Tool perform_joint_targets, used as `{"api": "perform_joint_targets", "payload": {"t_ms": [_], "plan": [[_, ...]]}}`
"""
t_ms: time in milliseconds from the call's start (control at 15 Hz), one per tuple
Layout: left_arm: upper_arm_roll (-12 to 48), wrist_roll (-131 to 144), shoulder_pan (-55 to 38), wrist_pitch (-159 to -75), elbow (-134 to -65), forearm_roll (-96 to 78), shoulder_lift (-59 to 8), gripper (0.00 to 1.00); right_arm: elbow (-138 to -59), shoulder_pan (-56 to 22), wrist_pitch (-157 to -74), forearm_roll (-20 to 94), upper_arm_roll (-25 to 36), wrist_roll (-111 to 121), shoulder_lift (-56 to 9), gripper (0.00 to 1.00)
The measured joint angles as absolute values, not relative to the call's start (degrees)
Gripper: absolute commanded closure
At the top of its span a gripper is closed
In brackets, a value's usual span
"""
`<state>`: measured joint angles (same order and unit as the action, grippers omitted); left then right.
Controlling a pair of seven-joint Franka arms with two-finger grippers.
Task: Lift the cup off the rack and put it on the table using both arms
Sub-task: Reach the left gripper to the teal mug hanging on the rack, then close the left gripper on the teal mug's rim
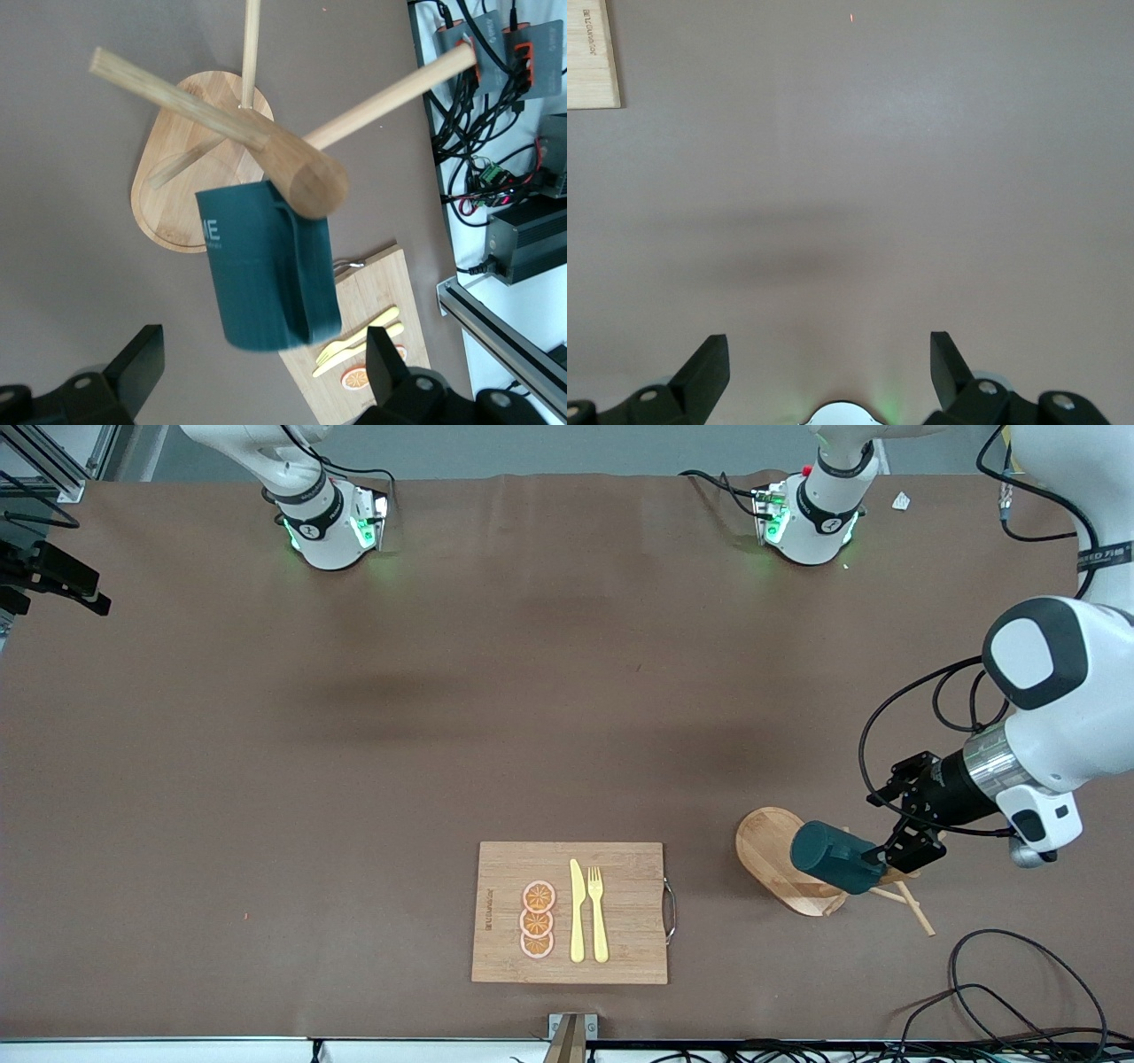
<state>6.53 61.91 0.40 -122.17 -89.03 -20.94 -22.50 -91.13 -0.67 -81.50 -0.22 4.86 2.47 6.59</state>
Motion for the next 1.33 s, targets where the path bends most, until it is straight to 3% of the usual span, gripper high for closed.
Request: {"api": "perform_joint_targets", "payload": {"t_ms": [1333], "plan": [[7.83,61.7,0.29,-126.25,-87.78,-22.59,-30.4,0.03,-91.13,-0.67,-81.49,-0.22,5.03,2.47,6.59,0.0]]}}
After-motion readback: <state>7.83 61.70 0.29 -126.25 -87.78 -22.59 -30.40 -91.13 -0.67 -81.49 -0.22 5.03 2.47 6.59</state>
